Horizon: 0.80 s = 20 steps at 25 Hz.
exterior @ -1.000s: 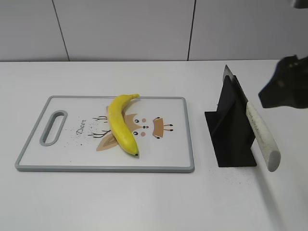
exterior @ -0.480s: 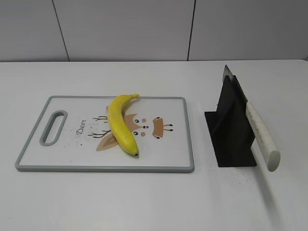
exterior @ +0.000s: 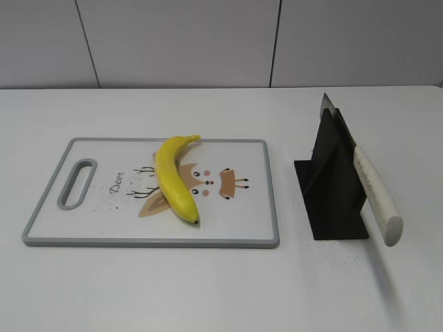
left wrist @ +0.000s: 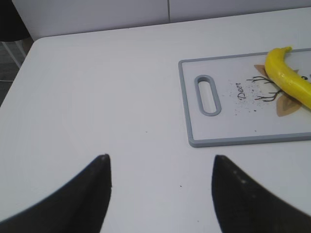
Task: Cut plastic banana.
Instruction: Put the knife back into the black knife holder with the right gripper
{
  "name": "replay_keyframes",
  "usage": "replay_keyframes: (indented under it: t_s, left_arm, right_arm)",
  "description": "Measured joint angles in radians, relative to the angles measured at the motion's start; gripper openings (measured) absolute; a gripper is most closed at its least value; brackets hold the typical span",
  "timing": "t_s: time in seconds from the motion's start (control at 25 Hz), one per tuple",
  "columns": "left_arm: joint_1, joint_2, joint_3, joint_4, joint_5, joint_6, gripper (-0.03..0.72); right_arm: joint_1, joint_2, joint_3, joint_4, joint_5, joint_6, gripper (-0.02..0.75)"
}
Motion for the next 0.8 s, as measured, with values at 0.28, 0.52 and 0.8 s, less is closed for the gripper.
replay_keyframes:
  t_s: [0.28,0.52,0.8]
  left_arm:
    - [0.0,0.0,0.0,0.0,-0.001,0.0,0.609]
    - [0.0,0.0,0.0,0.0,-0.002,0.0,0.594]
    - [0.0,0.0,0.0,0.0,-0.002,0.0,0.593]
  right_arm:
    - [0.0,-0.139,0.021,0.0,0.031,0.0,0.592]
    - [0.0,-0.202,0.021,0.005,0.035,-0.001,0.592]
    - [-0.012,-0.202,0.021,0.023,0.036,-0.001,0.592]
